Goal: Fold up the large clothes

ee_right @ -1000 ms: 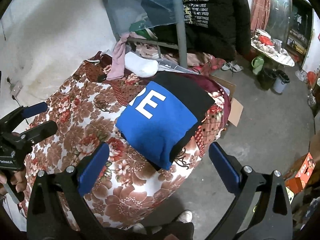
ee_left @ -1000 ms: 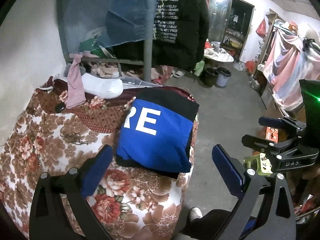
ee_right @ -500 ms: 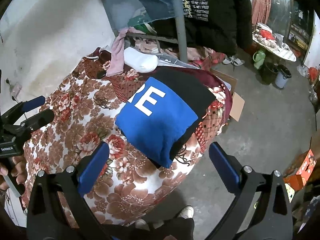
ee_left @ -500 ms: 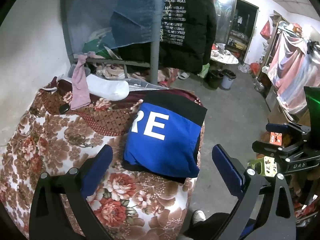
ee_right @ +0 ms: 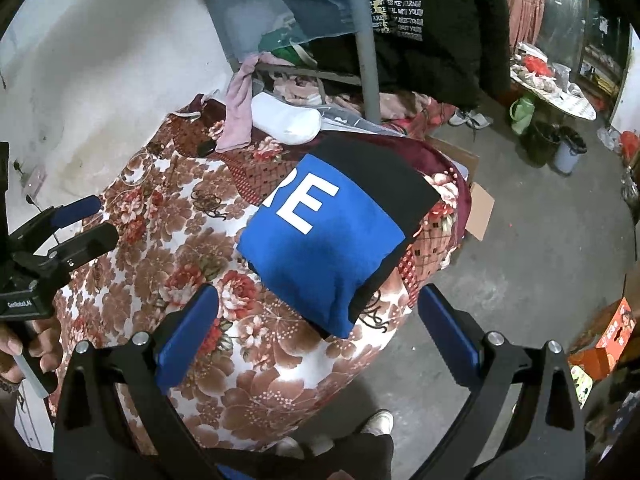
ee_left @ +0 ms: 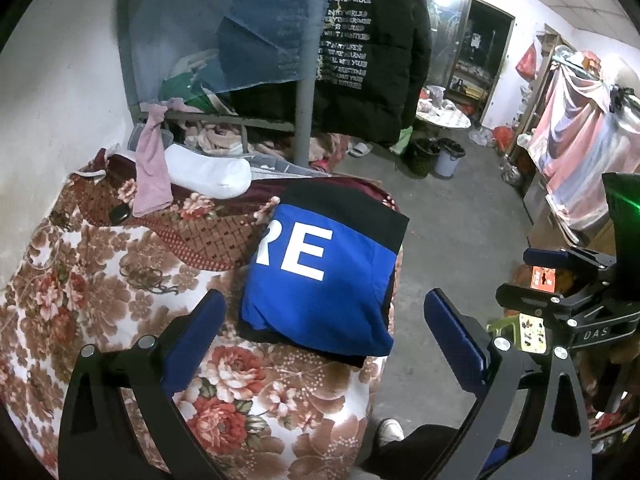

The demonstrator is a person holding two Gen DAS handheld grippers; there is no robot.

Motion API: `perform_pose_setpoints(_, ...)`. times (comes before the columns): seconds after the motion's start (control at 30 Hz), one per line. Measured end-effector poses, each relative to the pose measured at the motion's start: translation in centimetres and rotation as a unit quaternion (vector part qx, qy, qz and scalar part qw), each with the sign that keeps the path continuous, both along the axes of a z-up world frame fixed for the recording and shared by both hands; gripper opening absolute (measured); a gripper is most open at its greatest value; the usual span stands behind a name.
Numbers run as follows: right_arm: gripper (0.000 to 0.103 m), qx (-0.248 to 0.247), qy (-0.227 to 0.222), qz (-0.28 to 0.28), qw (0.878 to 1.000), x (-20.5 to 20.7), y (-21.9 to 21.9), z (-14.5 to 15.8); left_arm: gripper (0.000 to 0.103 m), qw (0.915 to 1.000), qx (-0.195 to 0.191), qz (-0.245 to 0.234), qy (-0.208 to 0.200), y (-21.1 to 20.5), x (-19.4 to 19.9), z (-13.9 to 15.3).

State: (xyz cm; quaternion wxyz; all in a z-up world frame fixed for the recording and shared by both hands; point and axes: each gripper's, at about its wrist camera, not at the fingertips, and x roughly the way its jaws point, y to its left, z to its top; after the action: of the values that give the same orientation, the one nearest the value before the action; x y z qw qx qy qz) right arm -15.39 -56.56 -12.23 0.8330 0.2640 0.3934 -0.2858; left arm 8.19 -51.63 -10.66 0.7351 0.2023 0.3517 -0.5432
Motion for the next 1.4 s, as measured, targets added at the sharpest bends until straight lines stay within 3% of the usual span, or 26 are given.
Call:
perform_pose_setpoints(1.0,0.098,0.002,-0.005,-0.009,1.0,-0.47,-0.47,-0.06,0.098,0.9996,-0.005,-0.014,-0.022,-0.12,-0.43,0.59)
perform_pose_setpoints(1.4,0.098,0.01,-0.001,-0.011,1.0,-0.28,-0.58,-0.49,0.098,0.9995,0.002,-0.03,-0.001,-0.37,-0.53,0.54)
